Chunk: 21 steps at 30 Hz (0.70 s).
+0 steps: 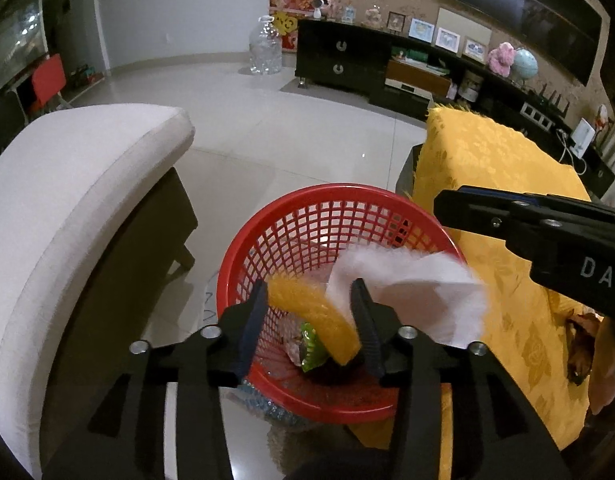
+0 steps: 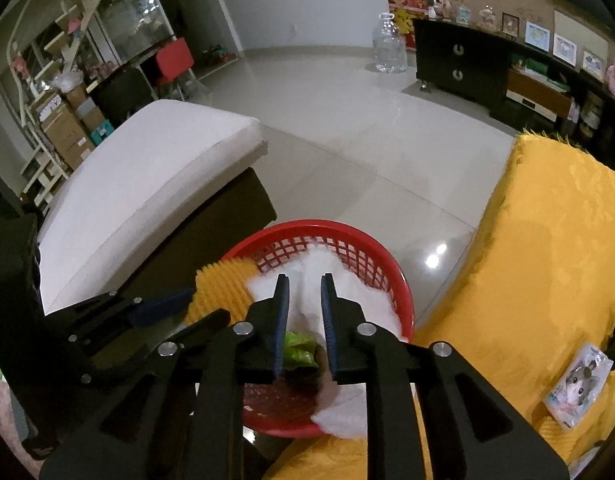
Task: Collect trash
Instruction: 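Open both grippers to drop the net and tissue into the wastebasket, then move both tools back over the table toward the remaining trash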
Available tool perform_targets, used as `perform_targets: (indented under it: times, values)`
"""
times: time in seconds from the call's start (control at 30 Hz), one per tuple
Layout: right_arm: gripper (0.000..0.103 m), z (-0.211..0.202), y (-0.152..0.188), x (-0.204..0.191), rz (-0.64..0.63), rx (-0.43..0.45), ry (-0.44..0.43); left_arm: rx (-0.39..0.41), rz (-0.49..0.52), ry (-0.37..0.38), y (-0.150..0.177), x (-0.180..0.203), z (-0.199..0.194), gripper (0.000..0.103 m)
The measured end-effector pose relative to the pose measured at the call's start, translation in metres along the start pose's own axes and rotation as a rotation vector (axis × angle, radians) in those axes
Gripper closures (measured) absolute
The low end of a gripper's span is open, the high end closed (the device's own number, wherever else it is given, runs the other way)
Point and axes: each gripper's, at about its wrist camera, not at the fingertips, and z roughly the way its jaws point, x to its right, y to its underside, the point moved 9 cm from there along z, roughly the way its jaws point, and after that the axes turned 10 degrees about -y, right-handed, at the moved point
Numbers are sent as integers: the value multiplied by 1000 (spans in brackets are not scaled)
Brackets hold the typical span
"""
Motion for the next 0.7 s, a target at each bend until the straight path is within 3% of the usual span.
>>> perform_targets:
  times: [0.17,0.43,0.57,0.7]
  values:
    - [64,-7,-1,1,19,23,3,17,-1,-9,-2,-1,-7,45]
    - [60,-37,3,6,-6,72,53,72,7,-28,-10,-1,-30,36]
    - [45,-55,8,13,-13,104,101,94,13,-32,-14,1,-41,33]
    - [40,-74,16,23,-10,132,146,115,16,-41,-16,4,-52,28]
